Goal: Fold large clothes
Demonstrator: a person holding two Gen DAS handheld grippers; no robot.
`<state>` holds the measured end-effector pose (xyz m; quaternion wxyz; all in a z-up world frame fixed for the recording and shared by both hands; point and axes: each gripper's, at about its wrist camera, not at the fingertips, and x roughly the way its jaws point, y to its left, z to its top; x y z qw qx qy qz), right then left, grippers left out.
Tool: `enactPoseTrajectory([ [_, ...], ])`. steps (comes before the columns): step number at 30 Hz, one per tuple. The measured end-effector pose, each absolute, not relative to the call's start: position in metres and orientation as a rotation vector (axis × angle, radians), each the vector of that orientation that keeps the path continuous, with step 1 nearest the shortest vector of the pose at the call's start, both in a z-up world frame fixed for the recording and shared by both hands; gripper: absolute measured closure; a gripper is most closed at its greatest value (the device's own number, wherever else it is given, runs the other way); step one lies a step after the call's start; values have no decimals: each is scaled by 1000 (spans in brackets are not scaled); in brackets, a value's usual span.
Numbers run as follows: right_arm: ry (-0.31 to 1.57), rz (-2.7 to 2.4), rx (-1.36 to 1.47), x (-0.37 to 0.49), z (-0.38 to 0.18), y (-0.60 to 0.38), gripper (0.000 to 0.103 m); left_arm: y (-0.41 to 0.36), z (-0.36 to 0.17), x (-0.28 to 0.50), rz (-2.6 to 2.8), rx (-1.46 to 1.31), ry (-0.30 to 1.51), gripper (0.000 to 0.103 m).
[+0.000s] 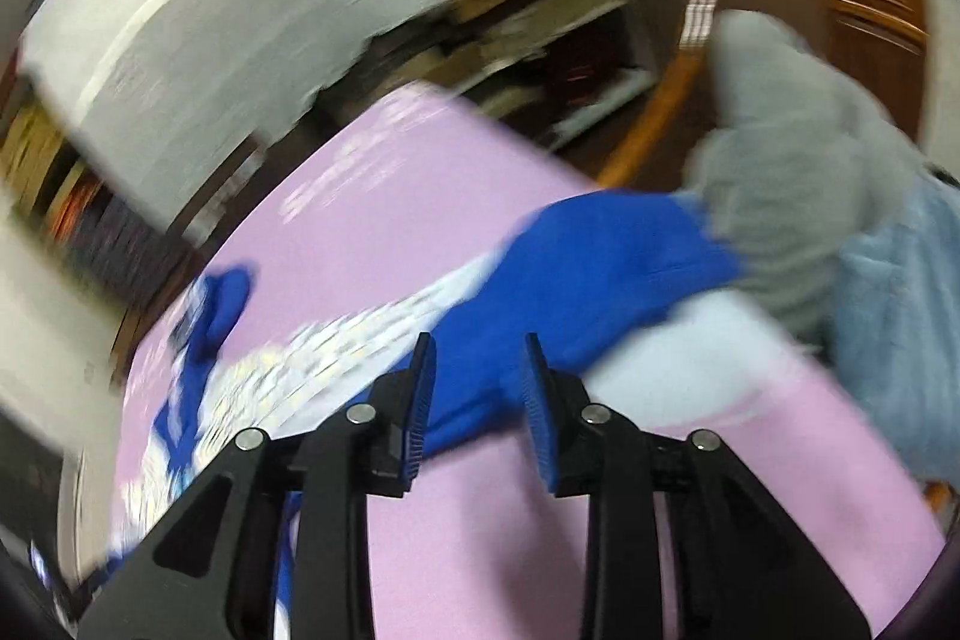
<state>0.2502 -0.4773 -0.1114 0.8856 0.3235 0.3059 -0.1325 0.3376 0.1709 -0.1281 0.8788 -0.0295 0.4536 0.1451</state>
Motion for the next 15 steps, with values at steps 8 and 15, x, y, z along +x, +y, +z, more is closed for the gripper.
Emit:
enactPoseTrajectory([
  [8, 804, -90, 615, 310, -146, -431, 78, 199, -142, 334, 394, -70, 974, 28],
  [15, 777, -248, 713, 283, -160, -489, 94, 196, -135, 328, 427, -80, 969, 28],
])
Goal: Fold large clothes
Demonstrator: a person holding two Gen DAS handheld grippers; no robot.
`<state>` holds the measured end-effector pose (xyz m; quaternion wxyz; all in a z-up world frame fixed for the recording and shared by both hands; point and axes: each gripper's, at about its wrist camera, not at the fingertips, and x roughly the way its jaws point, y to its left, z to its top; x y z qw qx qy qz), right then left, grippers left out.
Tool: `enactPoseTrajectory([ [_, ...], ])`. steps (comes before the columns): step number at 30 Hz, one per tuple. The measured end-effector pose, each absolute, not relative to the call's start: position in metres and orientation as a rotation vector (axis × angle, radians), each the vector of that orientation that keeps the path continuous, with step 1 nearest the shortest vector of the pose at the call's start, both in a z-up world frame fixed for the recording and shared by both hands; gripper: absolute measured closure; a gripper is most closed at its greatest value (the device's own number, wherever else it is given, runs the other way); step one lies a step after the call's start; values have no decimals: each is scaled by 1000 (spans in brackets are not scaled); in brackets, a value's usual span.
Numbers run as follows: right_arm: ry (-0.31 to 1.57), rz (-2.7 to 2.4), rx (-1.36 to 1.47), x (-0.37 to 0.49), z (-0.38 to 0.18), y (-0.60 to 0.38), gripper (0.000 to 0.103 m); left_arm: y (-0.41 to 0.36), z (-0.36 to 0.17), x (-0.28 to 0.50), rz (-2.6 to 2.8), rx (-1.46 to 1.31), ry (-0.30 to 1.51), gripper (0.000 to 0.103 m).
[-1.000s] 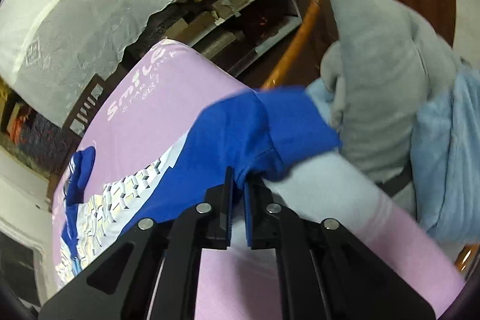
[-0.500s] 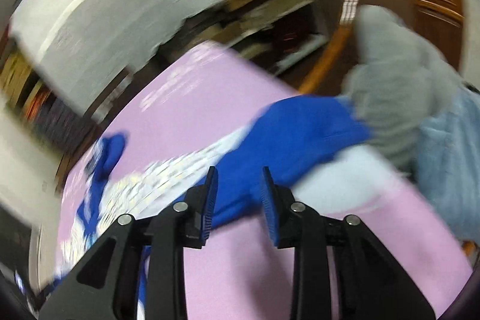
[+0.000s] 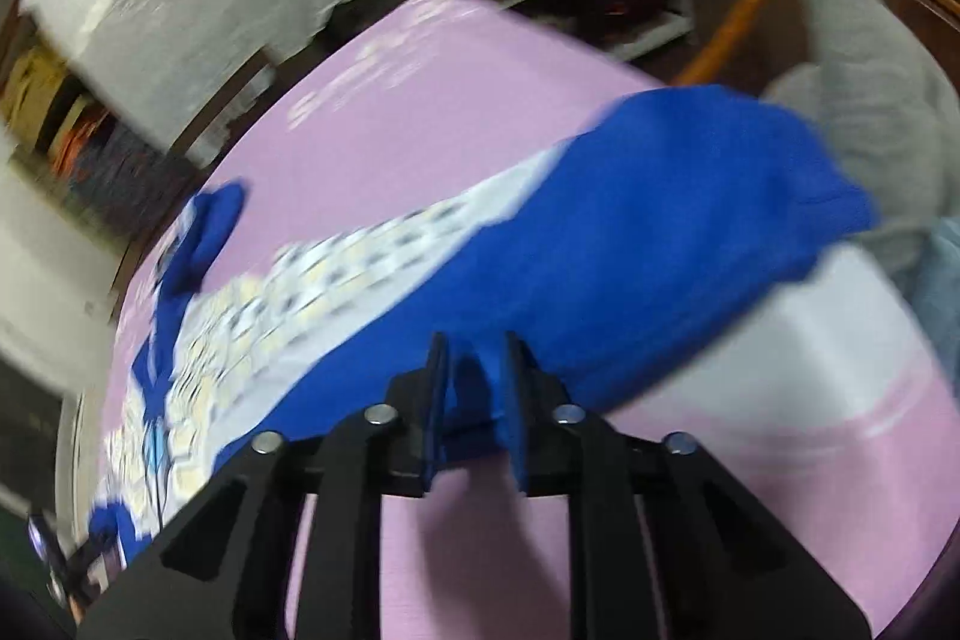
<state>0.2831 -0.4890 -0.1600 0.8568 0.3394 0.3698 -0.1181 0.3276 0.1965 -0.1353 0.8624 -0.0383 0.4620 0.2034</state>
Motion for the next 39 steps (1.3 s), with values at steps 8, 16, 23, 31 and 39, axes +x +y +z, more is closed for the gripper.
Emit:
enactPoseTrajectory([
  [8, 755, -78, 628, 319, -124, -429, 82, 75, -105, 347, 117, 19, 932, 27],
  [16, 863, 128, 452, 381, -122, -325, 78, -5, -143, 375, -50, 84, 1003, 27],
  [23, 859, 140, 606, 386, -153, -355, 80, 17, -157, 380, -22, 39, 993, 5],
  [31, 789, 44, 882, 344, -169, -444, 103, 19, -160, 378, -8, 32, 981, 3],
  [39, 638, -308, 977, 261, -160, -518, 76, 21, -159, 372, -8, 31, 975, 3],
])
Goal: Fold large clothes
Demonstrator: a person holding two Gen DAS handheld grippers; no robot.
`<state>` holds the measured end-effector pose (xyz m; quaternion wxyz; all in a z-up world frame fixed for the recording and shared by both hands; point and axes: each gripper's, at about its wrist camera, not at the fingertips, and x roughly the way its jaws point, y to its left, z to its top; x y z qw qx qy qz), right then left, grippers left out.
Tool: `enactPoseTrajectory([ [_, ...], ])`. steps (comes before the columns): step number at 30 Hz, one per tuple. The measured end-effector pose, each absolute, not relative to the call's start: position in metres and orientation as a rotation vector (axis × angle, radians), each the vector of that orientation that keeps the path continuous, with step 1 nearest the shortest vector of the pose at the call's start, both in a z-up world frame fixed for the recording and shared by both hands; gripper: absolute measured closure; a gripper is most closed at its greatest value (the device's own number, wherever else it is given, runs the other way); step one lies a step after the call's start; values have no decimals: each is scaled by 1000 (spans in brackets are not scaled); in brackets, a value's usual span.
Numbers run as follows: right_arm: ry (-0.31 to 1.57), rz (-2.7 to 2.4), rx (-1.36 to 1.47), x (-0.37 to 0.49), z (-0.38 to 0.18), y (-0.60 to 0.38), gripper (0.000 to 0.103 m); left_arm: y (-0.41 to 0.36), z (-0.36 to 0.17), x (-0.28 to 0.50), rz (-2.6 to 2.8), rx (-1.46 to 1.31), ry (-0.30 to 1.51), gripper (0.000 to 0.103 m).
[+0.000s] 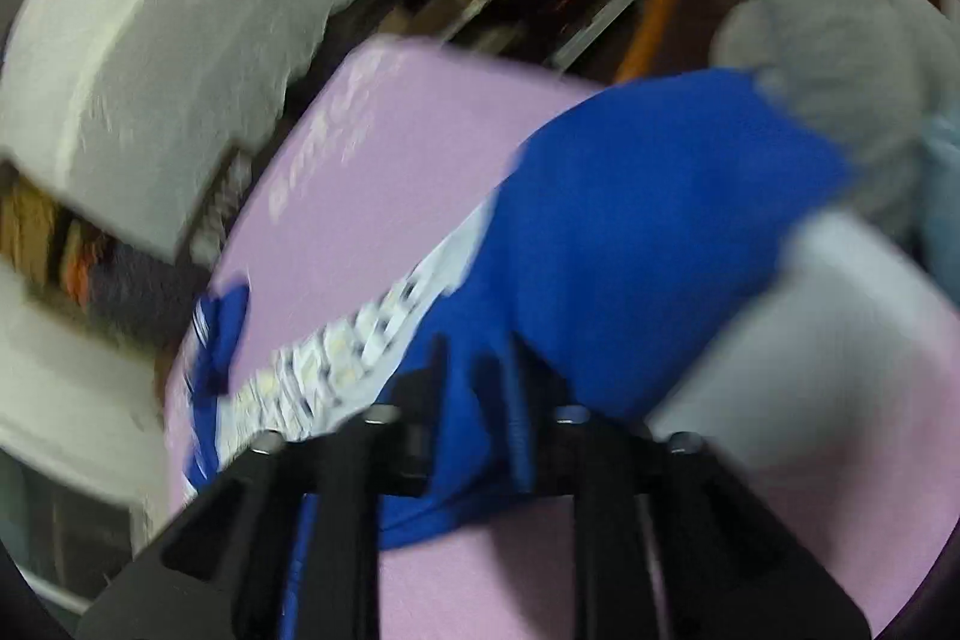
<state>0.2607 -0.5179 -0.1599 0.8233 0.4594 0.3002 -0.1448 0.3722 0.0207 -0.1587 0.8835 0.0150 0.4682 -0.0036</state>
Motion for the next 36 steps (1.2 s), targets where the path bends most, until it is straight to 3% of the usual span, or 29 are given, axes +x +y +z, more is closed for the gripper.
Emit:
enactPoseTrajectory([
  [5, 514, -414, 1013, 198, -148, -529, 66, 21, -159, 372, -8, 31, 975, 3],
  [19, 527, -427, 1102, 238, -163, -538, 69, 20, -160, 373, -9, 32, 974, 3],
  [20, 524, -433, 1088, 241, -163, -537, 73, 20, -160, 373, -11, 33, 976, 3],
  [21, 524, -444, 1070, 243, -164, -537, 85, 20, -160, 374, -13, 34, 978, 3],
  [24, 541, -459, 1033, 246, -166, -537, 96, 22, -158, 373, -18, 38, 992, 3],
  [36, 523, -269, 670, 278, -87, -435, 97, 26, -131, 360, -54, 23, 955, 4],
])
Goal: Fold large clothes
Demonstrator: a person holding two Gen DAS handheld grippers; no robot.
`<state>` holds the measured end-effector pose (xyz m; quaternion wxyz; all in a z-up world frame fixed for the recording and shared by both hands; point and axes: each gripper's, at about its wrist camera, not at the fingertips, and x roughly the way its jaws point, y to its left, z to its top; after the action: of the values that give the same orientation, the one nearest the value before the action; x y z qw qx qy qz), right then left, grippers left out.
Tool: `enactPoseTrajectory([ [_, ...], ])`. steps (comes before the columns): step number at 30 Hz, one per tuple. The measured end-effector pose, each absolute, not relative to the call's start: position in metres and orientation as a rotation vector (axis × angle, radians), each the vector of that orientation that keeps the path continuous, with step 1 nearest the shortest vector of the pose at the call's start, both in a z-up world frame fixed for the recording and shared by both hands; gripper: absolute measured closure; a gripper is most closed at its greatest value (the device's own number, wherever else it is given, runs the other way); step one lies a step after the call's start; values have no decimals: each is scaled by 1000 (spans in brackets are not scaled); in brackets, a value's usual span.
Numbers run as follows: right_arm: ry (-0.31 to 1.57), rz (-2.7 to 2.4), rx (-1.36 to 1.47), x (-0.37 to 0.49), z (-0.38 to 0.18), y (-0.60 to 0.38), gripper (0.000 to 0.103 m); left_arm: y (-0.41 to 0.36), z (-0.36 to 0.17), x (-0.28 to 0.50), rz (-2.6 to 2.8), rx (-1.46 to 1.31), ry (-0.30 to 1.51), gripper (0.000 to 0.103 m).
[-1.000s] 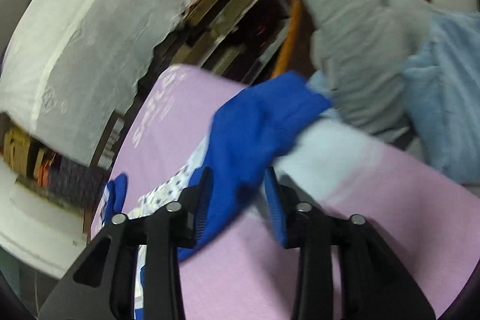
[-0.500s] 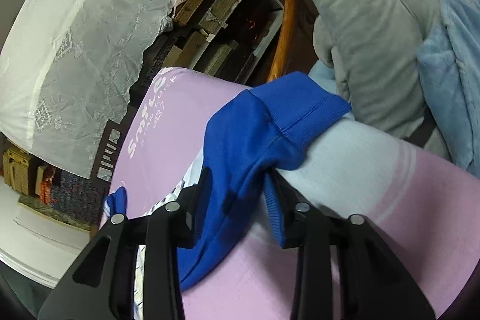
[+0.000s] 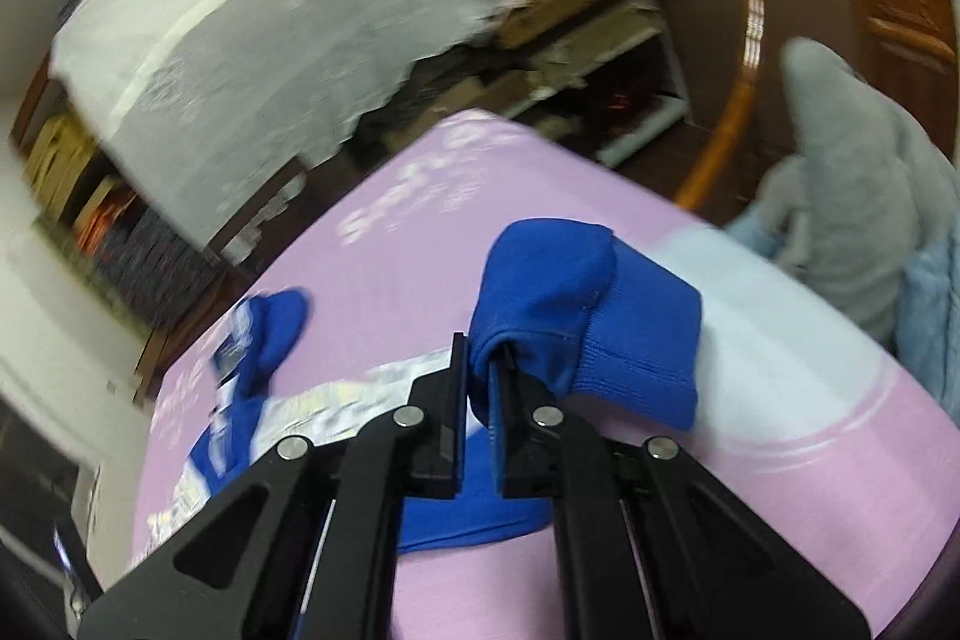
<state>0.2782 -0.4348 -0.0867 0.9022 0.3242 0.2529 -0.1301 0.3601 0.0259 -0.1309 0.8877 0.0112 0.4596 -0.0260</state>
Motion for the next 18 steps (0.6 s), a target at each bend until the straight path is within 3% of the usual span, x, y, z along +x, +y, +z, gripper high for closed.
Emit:
enactPoseTrajectory([
  [7, 602, -120, 529, 309, -71, -346, 97, 33, -119, 357, -77, -23, 937, 4],
  [13, 782, 14, 431, 338, -100, -276, 96, 28, -121, 356, -93, -10, 946, 4],
  [17, 932, 71, 408, 349, -132, -258, 93, 21, -125, 356, -100, 20, 948, 4],
  [18, 925, 85, 413, 346, -131, -260, 86, 19, -125, 355, -103, 29, 946, 4],
])
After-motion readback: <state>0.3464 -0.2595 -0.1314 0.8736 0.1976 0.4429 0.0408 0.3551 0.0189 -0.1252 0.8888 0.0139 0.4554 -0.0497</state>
